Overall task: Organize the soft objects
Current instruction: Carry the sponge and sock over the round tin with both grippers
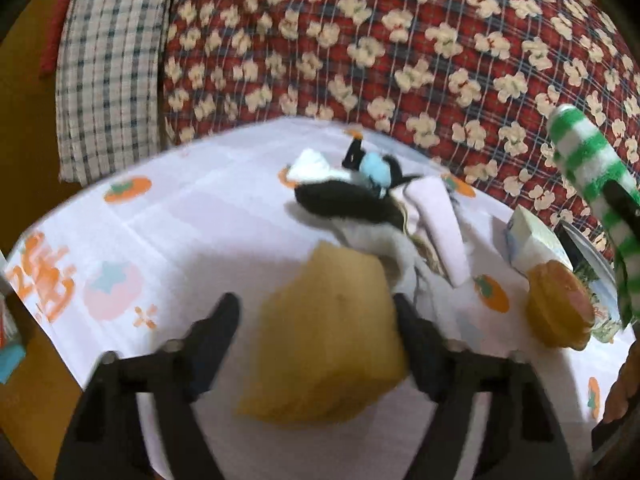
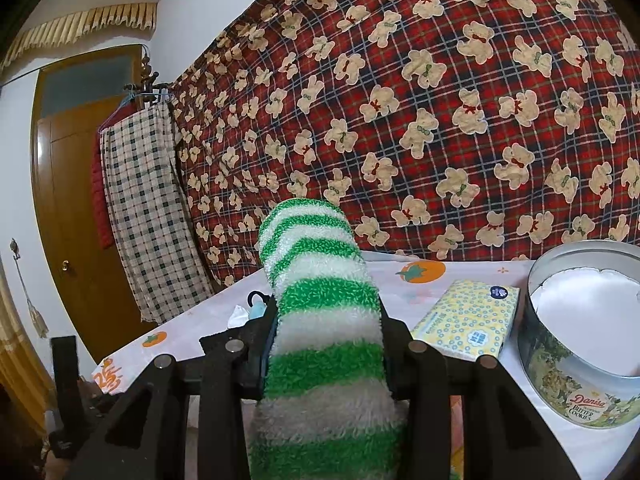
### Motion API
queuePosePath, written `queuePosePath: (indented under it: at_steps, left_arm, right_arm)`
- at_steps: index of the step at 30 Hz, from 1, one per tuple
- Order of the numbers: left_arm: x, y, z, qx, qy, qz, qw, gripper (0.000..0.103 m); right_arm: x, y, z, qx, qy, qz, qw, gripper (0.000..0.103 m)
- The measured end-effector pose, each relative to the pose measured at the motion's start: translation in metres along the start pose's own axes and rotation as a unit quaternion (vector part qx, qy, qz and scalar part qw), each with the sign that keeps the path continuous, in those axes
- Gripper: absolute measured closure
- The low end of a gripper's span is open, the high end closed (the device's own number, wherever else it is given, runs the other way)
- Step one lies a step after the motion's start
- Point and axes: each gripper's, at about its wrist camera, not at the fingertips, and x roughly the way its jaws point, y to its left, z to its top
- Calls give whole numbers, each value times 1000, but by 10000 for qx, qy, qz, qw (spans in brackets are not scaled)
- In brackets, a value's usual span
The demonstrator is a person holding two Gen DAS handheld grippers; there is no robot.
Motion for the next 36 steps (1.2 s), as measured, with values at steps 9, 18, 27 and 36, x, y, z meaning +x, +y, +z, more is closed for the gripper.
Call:
queuePosePath:
  at_steps: [9, 18, 27, 36]
  left_arm:
    - [-29, 26, 5, -186, -452, -174, 9987, 59]
    - [-42, 8, 19, 75, -794, -240, 9965, 59]
    - [-47, -78, 33, 602, -1038, -1035, 9874, 59]
    - [-39, -193, 34, 1215, -1142, -1947, 9666, 59]
  right_arm:
    - [2, 2, -2, 52, 32, 16, 10000, 60]
    - [-11, -4, 3, -36, -250, -198, 9995, 60]
    - [-50, -50, 2, -539, -539, -1122, 9908, 60]
    - [-91, -142, 13, -148, -652, -2142, 9745, 60]
